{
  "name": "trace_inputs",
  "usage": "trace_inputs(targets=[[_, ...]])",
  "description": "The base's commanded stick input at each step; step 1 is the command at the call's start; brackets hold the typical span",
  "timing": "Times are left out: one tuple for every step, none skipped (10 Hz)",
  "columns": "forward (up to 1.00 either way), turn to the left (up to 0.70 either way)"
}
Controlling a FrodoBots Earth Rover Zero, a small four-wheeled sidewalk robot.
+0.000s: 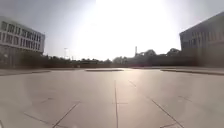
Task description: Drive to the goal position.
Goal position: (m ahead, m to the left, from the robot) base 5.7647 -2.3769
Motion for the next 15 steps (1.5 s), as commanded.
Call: trace_inputs(targets=[[0.7,0.0],[0.7,0.0],[0.7,0.0],[0.7,0.0],[0.7,0.0],[0.7,0.0],[0.7,0.0],[0.7,0.0],[0.7,0.0],[0.7,0.0],[0.7,0.0],[0.7,0.0],[0.7,0.0],[0.7,0.0],[0.7,0.0]])
